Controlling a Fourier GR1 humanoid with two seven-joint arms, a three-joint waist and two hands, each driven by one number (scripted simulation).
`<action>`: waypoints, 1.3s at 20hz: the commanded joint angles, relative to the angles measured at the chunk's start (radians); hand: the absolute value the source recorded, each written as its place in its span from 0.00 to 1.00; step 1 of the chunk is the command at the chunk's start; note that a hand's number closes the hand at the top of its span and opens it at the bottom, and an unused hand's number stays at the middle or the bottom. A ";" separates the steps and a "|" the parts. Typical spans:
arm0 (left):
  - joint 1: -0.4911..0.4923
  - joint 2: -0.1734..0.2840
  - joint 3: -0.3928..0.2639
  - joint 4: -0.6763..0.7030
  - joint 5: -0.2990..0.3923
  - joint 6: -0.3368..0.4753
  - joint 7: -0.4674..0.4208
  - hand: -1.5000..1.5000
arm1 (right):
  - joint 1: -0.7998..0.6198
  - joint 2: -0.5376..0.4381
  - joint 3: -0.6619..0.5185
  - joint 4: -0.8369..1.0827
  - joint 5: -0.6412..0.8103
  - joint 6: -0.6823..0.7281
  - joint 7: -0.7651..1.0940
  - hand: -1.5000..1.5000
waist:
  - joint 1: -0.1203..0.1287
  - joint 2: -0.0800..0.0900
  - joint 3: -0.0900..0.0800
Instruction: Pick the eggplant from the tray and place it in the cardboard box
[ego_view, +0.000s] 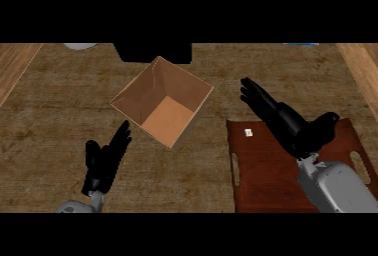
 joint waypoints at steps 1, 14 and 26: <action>0.015 0.025 0.067 0.016 -0.004 0.008 -0.055 0.50 | 0.035 -0.028 -0.023 -0.001 0.097 -0.056 -0.019 1.00 | -0.034 0.006 0.009; 0.002 0.105 0.231 0.031 -0.010 0.123 -0.103 0.50 | 0.429 -0.391 -0.175 -0.003 0.738 -0.665 0.040 0.00 | -0.109 -0.006 0.006; 0.003 0.082 0.213 0.048 -0.042 0.092 -0.132 0.50 | 0.621 -0.636 -0.220 -0.597 0.780 -0.291 0.769 0.00 | -0.058 0.002 0.006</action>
